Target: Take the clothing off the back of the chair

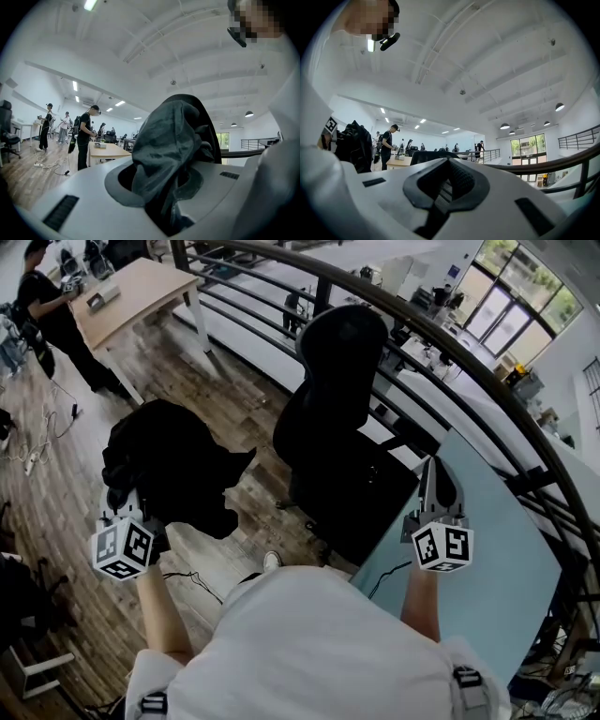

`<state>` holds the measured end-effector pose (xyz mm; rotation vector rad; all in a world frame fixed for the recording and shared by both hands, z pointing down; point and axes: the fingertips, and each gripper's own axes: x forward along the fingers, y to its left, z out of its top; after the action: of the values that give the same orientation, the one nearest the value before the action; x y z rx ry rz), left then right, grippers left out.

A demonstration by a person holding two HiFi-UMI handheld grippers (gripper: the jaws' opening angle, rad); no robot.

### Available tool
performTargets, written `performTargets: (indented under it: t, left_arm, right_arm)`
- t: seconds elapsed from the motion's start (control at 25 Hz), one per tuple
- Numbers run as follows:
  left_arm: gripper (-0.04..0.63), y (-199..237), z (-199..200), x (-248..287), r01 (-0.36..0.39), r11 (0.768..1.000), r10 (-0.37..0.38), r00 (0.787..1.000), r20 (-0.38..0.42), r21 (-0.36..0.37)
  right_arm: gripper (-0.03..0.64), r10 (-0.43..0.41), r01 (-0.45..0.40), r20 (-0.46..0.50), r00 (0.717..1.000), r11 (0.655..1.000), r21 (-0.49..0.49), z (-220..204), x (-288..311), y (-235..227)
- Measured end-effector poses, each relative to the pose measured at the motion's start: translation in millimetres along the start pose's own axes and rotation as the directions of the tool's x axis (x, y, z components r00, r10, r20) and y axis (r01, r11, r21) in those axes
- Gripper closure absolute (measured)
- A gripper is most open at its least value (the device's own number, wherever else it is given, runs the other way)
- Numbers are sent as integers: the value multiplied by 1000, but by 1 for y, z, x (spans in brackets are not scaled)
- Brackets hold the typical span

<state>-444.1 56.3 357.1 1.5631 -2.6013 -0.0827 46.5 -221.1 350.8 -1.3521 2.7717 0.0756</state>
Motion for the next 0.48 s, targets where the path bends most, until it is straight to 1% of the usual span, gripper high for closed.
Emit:
performTargets:
  t: [0.12,0.48]
  left_arm:
    - [487,-6,2,2,15,1000,-15,1000,-6,-14]
    - [486,-8,9,1,30,1000,-30,1000,2,-1]
  right_arm:
    - [597,-3,3,-2,1000,1000,0,1,-3,-3]
    - [597,1,-1,-5,1000,1000,-7,3,-5,3]
